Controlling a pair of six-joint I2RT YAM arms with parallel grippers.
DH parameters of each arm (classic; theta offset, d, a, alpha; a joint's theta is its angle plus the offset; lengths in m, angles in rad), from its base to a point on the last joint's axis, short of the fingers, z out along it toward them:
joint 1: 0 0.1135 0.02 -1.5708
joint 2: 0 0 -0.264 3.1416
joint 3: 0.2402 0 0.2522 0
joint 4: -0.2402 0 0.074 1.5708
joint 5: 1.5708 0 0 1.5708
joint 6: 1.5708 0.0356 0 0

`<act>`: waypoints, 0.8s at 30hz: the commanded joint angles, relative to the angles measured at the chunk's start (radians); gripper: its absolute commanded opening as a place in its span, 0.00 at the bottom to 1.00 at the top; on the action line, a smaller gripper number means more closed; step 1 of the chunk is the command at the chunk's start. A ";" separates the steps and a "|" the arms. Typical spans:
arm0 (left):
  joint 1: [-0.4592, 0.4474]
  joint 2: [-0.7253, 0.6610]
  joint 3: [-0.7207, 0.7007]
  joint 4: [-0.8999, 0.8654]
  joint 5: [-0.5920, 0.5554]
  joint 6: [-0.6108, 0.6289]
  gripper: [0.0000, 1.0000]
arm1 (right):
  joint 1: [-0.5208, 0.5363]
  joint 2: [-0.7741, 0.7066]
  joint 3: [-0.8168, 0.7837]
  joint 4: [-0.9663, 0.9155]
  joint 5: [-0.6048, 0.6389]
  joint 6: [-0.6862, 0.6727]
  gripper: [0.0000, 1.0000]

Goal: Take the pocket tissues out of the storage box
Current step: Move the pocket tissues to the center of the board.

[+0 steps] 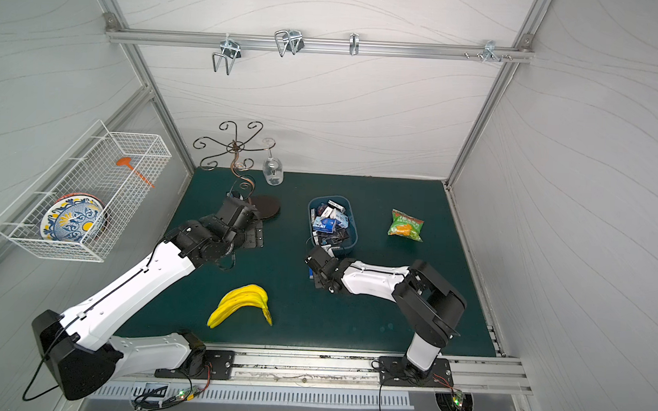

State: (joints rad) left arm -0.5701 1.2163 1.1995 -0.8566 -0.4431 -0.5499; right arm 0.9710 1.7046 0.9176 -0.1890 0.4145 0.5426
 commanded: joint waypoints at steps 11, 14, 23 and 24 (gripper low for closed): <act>0.004 -0.017 0.012 0.017 -0.008 0.007 0.87 | -0.024 0.023 0.001 -0.037 -0.014 0.090 0.63; 0.004 -0.009 0.017 0.019 0.001 0.002 0.87 | -0.044 -0.016 0.030 -0.044 -0.047 0.068 0.65; 0.004 -0.009 0.014 0.016 0.000 0.002 0.87 | -0.071 -0.137 0.103 -0.110 -0.095 0.012 0.68; 0.004 -0.008 0.015 0.016 0.000 0.002 0.87 | -0.080 -0.151 0.107 -0.112 -0.101 0.004 0.69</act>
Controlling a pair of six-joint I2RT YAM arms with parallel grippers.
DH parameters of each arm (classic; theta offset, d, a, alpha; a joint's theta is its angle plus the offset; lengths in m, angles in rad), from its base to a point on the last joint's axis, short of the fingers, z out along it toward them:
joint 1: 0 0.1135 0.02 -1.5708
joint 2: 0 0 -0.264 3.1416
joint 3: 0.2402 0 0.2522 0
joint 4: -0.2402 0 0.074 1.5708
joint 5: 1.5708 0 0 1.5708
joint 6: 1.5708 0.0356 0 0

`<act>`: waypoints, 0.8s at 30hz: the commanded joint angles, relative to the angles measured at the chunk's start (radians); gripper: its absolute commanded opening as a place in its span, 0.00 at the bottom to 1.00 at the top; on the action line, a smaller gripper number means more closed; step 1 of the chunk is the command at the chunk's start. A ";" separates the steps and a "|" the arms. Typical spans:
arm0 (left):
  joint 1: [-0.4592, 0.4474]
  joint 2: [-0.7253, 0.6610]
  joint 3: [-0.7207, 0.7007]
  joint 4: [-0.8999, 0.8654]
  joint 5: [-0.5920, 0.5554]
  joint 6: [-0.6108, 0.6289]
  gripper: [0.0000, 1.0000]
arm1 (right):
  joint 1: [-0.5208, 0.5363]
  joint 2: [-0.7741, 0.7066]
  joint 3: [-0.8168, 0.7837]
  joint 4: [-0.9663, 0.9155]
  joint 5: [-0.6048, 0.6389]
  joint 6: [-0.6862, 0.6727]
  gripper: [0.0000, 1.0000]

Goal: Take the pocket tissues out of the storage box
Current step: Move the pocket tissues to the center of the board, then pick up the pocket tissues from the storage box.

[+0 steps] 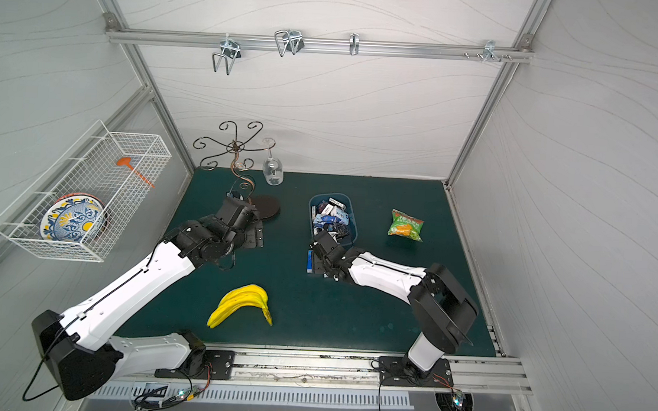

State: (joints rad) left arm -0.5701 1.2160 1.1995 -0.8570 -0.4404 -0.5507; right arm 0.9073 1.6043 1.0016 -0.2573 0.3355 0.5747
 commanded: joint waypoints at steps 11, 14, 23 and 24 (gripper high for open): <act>0.005 0.008 0.021 0.019 -0.008 0.006 0.87 | -0.255 0.108 0.323 -0.184 -0.238 -0.278 0.67; 0.004 0.018 0.027 0.020 -0.011 0.010 0.87 | -0.267 0.178 0.387 -0.181 -0.243 -0.350 0.67; 0.004 0.042 0.041 0.014 -0.019 0.035 0.87 | -0.293 0.328 0.491 -0.133 -0.304 -0.532 0.69; 0.004 0.041 0.043 0.011 -0.024 0.037 0.87 | -0.296 0.332 0.488 -0.120 -0.305 -0.563 0.70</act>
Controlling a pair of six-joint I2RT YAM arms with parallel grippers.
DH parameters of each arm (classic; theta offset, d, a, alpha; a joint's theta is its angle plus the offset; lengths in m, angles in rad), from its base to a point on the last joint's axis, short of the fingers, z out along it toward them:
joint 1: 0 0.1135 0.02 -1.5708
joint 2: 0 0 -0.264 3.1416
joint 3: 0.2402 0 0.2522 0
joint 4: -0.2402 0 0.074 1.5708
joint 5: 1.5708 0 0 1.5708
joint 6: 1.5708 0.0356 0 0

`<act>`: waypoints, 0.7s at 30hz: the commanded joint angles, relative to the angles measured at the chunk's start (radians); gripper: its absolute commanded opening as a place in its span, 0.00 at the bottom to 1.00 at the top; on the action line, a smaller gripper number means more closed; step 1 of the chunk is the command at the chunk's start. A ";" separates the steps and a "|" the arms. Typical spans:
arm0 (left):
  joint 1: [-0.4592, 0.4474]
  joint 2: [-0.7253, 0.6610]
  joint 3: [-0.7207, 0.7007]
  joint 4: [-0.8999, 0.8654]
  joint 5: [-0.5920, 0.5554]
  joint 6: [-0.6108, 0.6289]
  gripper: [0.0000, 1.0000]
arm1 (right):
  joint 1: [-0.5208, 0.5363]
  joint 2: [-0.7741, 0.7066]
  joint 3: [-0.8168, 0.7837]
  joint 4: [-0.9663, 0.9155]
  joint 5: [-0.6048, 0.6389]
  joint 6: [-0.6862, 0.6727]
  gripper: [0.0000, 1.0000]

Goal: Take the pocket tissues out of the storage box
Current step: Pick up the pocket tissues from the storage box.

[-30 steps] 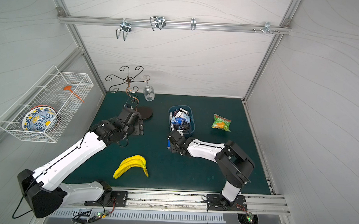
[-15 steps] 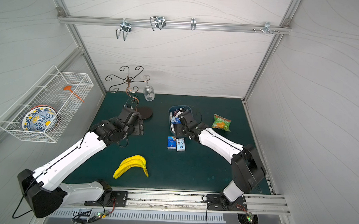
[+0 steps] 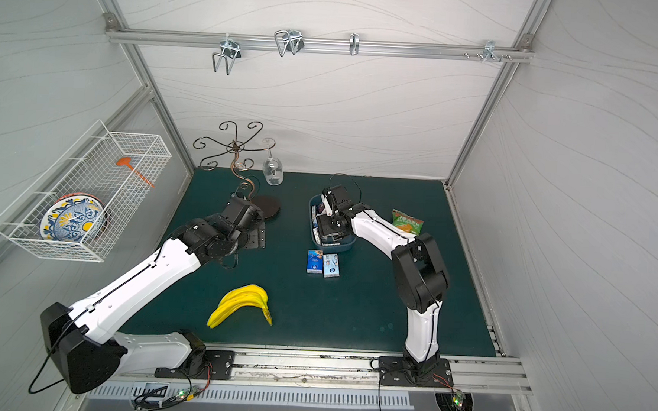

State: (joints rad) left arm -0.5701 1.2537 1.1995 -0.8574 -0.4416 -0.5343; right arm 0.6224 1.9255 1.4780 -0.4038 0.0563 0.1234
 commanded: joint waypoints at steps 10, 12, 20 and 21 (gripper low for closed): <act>0.007 -0.007 0.042 0.004 -0.052 0.038 0.88 | -0.007 0.074 0.033 0.014 -0.032 -0.456 0.66; 0.006 -0.006 0.045 0.003 -0.052 0.040 0.88 | -0.006 0.083 0.032 0.012 -0.005 -0.502 0.66; 0.008 -0.001 0.067 -0.003 -0.049 0.053 0.88 | 0.021 0.121 0.014 0.121 0.150 -0.627 0.65; 0.009 0.001 0.071 -0.006 -0.052 0.057 0.88 | 0.027 0.128 0.011 0.135 0.166 -0.637 0.63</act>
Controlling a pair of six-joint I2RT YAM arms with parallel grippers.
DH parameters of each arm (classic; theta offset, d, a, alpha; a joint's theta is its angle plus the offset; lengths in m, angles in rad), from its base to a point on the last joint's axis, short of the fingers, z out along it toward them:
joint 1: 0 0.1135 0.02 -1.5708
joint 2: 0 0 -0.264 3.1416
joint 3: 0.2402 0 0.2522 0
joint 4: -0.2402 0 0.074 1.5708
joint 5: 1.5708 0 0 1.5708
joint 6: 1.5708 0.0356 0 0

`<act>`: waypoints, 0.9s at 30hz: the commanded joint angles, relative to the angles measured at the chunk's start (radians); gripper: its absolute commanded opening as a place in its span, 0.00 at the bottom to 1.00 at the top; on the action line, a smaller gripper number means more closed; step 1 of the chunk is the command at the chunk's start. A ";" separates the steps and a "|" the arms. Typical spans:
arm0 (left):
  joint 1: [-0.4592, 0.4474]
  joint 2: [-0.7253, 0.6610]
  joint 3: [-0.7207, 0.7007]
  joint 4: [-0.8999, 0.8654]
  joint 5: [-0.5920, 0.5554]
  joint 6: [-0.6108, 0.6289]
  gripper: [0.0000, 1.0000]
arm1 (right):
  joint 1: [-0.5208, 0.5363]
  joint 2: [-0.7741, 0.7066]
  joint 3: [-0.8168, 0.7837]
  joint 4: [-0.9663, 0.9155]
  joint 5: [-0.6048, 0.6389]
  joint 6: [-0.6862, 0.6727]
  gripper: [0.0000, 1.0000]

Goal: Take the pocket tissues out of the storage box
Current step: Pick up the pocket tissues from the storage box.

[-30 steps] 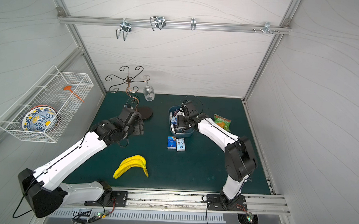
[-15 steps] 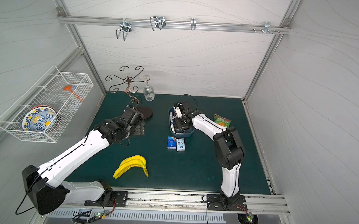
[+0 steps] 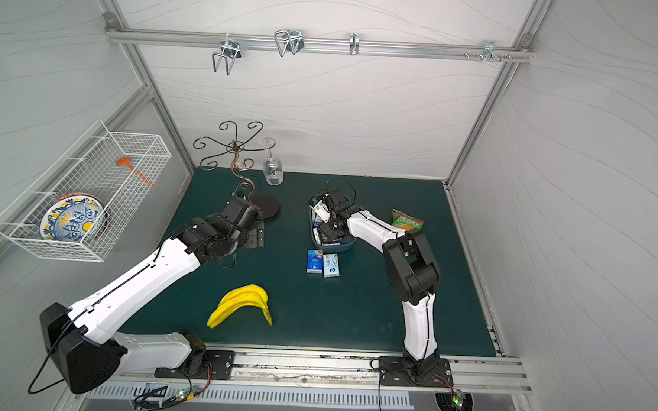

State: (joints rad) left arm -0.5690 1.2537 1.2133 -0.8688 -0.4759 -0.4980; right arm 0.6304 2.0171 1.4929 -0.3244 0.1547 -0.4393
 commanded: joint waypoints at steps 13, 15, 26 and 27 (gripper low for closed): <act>0.021 -0.016 0.063 0.004 0.003 0.033 0.88 | 0.055 0.004 0.016 0.071 0.130 -0.036 0.26; 0.021 -0.012 0.065 0.005 0.011 0.029 0.88 | 0.055 -0.037 0.033 0.033 0.118 0.005 0.26; 0.021 0.006 0.068 0.039 0.047 0.011 0.87 | 0.018 -0.347 -0.158 -0.204 0.097 0.523 0.23; 0.022 0.006 0.069 0.040 0.062 0.005 0.87 | 0.017 -0.381 -0.201 -0.206 0.096 0.555 0.24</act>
State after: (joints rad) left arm -0.5522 1.2526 1.2346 -0.8684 -0.4469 -0.4767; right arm 0.6506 1.6924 1.3792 -0.4564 0.2531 -0.0505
